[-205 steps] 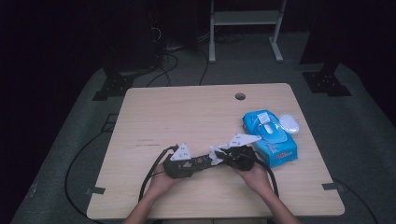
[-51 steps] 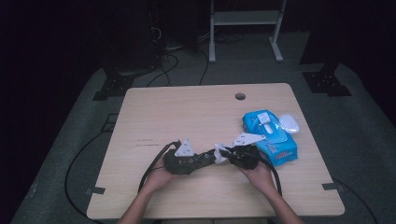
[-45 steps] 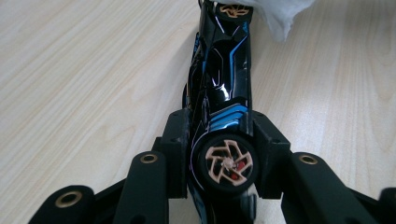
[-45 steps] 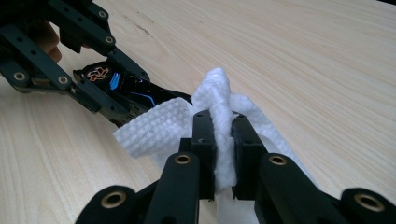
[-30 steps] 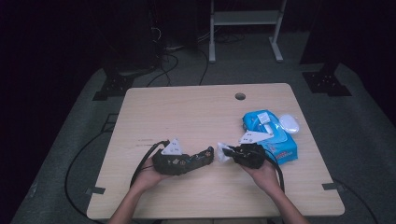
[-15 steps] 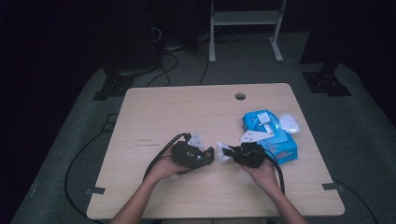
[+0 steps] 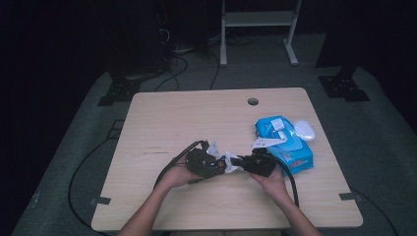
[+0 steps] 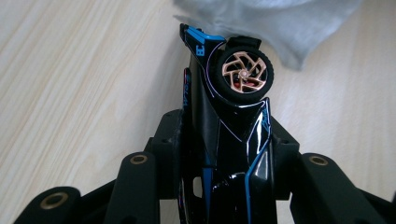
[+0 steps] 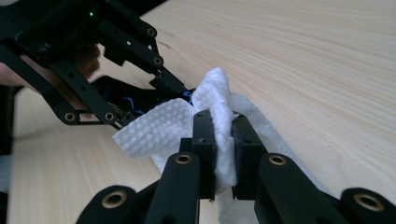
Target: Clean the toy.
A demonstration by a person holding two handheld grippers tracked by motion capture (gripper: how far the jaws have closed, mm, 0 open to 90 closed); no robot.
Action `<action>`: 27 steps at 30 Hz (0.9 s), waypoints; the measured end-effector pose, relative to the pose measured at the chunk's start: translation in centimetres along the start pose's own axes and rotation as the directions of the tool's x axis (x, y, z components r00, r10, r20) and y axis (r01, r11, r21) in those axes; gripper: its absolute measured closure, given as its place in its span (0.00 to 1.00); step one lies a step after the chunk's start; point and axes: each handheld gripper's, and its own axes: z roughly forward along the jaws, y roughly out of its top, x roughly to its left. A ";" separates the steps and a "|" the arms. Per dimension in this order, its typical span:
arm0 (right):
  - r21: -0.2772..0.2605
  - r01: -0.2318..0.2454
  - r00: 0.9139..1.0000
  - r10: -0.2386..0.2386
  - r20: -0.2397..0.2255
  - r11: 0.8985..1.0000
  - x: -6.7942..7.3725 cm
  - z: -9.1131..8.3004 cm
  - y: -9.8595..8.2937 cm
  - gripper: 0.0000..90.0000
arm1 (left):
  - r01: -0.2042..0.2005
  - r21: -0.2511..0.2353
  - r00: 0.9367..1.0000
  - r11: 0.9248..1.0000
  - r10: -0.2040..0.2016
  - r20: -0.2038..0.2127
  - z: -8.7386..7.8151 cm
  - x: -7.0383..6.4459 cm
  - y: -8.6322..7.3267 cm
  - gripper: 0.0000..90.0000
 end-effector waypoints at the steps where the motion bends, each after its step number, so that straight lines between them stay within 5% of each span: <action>1: 0.000 0.000 1.000 0.000 0.000 1.000 0.0 0.0 0.0 0.91 | 0.005 -0.017 1.000 1.000 -0.005 -0.002 -0.2 -0.1 0.0 0.64; 6: -0.066 -0.020 0.998 0.016 -0.063 0.998 0.3 -1.0 0.7 0.91 | -0.003 -0.128 1.000 0.992 0.003 -0.004 -1.2 -0.8 0.1 0.64; 7: -0.098 0.004 0.997 -0.012 -0.076 0.995 1.2 -1.9 1.5 0.91 | -0.013 -0.156 1.000 0.988 0.011 -0.014 -1.5 -1.0 0.1 0.64; 12: -0.143 0.073 0.994 -0.083 -0.067 0.987 2.5 -3.4 3.1 0.91 | 0.023 -0.307 0.999 0.951 -0.032 -0.023 -2.9 -1.7 0.0 0.64; 20: -0.102 0.105 0.994 -0.106 -0.008 0.989 2.3 -3.4 3.0 0.91 | 0.031 -0.326 0.999 0.945 -0.041 -0.022 -2.9 -2.0 -0.5 0.64; 24: -0.126 0.138 0.989 -0.144 -0.039 0.982 3.9 -3.2 3.8 0.92 | 0.036 -0.338 0.999 0.940 -0.047 -0.023 -3.0 -2.1 -0.6 0.64; 27: -0.135 0.146 0.988 -0.152 -0.035 0.980 4.0 -3.2 4.0 0.91 | 0.052 -0.369 0.998 0.928 -0.062 -0.014 -3.6 -2.0 -1.1 0.64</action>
